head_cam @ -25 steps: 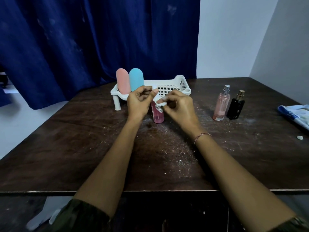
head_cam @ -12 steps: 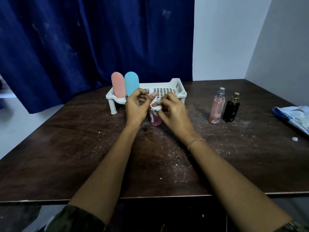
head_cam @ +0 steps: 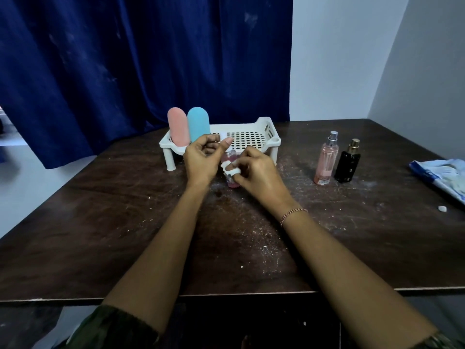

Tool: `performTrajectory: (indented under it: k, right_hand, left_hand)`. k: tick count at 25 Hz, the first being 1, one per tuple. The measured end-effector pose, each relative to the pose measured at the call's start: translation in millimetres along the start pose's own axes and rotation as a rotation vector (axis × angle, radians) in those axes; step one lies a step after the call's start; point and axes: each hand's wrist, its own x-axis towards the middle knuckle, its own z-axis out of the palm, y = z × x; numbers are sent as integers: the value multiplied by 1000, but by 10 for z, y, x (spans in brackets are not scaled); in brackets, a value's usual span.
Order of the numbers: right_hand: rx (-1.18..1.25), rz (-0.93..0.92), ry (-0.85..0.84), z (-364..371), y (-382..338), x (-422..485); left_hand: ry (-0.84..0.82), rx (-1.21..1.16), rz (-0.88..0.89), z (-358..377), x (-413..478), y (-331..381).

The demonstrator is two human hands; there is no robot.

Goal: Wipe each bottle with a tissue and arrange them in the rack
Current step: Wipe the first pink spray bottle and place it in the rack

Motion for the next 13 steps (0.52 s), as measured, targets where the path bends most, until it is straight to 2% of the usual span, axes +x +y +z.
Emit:
performTrajectory:
  k: [2,7,11,13]
  right_hand:
    - [-29,-12,-48,23,-13,-11]
    - [-47,-41,-26,19,-54,-17]
    - [-113,13,-158,0,-38,5]
    - [-132,-33,-149,-2,-52,-3]
  left_hand:
    - [32,-14,-3,-33,11,-20]
    - [49,-23,-10,-44,20,-2]
    - [70,-16,-5,-65,23,-11]
    - [72,-13,-11,-74,30,-18]
